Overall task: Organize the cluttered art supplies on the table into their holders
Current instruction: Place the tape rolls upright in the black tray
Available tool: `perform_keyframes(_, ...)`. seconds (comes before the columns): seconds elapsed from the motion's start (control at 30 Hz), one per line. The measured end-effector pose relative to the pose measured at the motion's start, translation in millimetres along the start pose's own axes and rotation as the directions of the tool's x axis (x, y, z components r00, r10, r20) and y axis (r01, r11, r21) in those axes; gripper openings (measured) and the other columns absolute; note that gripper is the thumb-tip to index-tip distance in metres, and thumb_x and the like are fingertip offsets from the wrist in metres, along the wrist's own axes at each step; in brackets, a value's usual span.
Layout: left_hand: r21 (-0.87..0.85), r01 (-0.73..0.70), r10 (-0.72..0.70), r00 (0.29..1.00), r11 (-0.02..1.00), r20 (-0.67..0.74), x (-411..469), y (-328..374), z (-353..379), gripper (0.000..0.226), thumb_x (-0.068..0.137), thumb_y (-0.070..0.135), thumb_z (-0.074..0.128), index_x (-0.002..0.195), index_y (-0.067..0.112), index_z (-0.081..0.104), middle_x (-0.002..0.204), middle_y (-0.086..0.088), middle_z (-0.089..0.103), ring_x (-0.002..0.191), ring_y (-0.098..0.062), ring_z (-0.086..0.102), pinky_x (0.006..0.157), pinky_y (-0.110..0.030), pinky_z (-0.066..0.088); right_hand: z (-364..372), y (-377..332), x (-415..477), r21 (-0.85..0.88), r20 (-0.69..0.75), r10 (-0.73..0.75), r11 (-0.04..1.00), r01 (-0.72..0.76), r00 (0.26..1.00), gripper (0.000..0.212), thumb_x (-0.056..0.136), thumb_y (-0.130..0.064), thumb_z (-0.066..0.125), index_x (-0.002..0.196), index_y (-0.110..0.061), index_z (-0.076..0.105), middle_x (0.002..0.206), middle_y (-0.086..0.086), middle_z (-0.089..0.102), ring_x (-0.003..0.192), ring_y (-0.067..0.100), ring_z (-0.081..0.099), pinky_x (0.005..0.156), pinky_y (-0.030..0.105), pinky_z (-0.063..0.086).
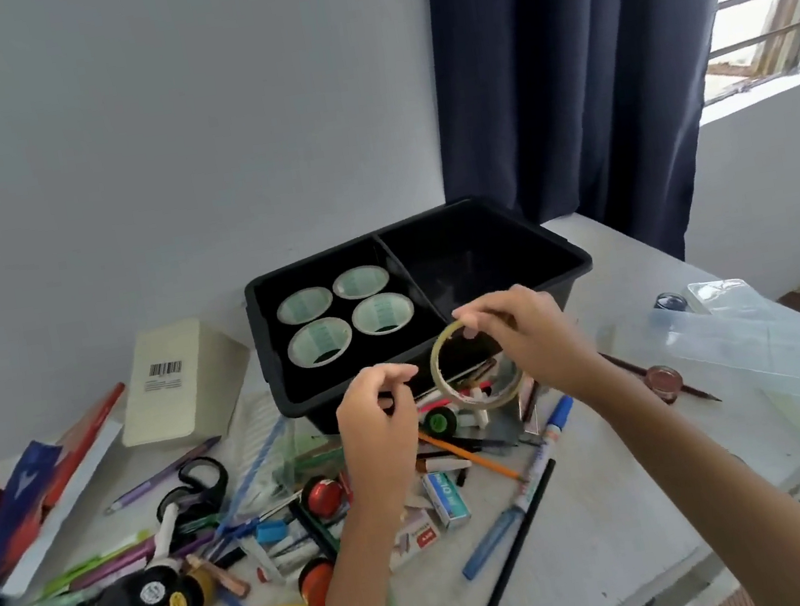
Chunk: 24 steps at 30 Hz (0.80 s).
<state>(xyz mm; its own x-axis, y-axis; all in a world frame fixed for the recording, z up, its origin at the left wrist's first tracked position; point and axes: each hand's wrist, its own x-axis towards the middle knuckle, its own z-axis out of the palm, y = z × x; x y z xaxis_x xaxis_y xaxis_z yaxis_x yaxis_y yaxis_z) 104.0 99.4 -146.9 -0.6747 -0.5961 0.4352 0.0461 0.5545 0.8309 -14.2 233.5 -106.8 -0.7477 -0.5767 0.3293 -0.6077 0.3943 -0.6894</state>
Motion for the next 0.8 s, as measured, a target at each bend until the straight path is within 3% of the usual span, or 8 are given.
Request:
perform_keyframes(0.07,0.022,-0.033,0.035,0.996,0.999,-0.085,8,-2,-4,0.028,0.085,-0.005,0.051,0.084,0.019,0.065,0.085,0.011,0.064,0.085,0.001,0.059,0.074,-0.008,0.044,5,-6,13,0.138,-0.009,-0.015,0.99,0.016,1.0,0.022,0.095,-0.024,0.051,0.094,-0.014,0.071,0.083,-0.017,0.065,0.084,-0.006,0.057,0.076,0.006,0.039)
perform_keyframes(0.17,0.067,-0.011,0.024,0.983,0.998,-0.184,25,-8,-10,0.029,0.085,-0.004,0.052,0.084,0.021,0.065,0.085,0.01,0.063,0.086,-0.002,0.058,0.076,-0.011,0.045,15,-12,34,0.317,-0.019,-0.025,0.948,0.03,1.0,0.019,0.093,-0.025,0.054,0.094,-0.017,0.071,0.082,-0.002,0.071,0.075,0.016,0.062,0.072,0.025,0.051)
perform_keyframes(0.3,0.208,0.048,0.002,0.973,0.977,-0.232,51,-21,-21,0.022,0.086,0.001,0.052,0.094,0.016,0.065,0.096,0.003,0.062,0.096,-0.014,0.057,0.086,-0.028,0.046,35,-19,66,0.471,-0.025,-0.005,0.882,0.017,1.0,0.018,0.089,-0.017,0.061,0.105,-0.017,0.068,0.084,-0.002,0.073,0.081,0.013,0.066,0.078,0.028,0.054)
perform_keyframes(0.37,0.336,0.102,-0.034,0.978,0.936,-0.204,64,-30,-26,0.023,0.088,0.006,0.052,0.108,0.013,0.061,0.108,0.0,0.059,0.105,-0.017,0.053,0.09,-0.026,0.04,47,-20,80,0.493,-0.007,0.009,0.87,-0.005,1.0,0.019,0.087,-0.017,0.065,0.105,-0.018,0.068,0.084,-0.005,0.071,0.078,0.009,0.066,0.074,0.025,0.053)
perform_keyframes(0.5,0.461,0.148,-0.121,0.989,0.875,-0.088,76,-49,-32,0.036,0.094,0.015,0.047,0.131,0.012,0.048,0.129,-0.003,0.052,0.123,-0.019,0.045,0.098,-0.024,0.032,75,-14,96,0.345,0.123,-0.017,0.938,-0.026,0.992,0.019,0.087,-0.01,0.065,0.103,-0.018,0.069,0.09,-0.005,0.068,0.082,0.003,0.062,0.075,0.013,0.049)
perform_keyframes(0.63,0.608,0.113,-0.146,0.989,0.786,0.005,74,-58,-31,0.044,0.1,0.02,0.035,0.144,0.015,0.03,0.15,-0.006,0.031,0.142,-0.019,0.021,0.115,-0.028,0.011,97,-4,102,0.118,0.294,-0.046,0.993,0.011,0.955,0.02,0.085,-0.004,0.065,0.104,-0.01,0.068,0.093,0.0,0.065,0.087,0.012,0.06,0.081,0.023,0.048)
perform_keyframes(0.8,0.662,0.098,-0.128,0.992,0.743,-0.002,73,-62,-32,0.043,0.101,0.022,0.031,0.143,0.015,0.032,0.151,-0.002,0.03,0.143,-0.014,0.016,0.114,-0.024,0.002,109,7,107,-0.027,0.338,0.046,0.999,-0.039,0.94,0.015,0.086,-0.012,0.066,0.1,-0.013,0.072,0.094,0.004,0.068,0.083,0.019,0.063,0.08,0.038,0.054)
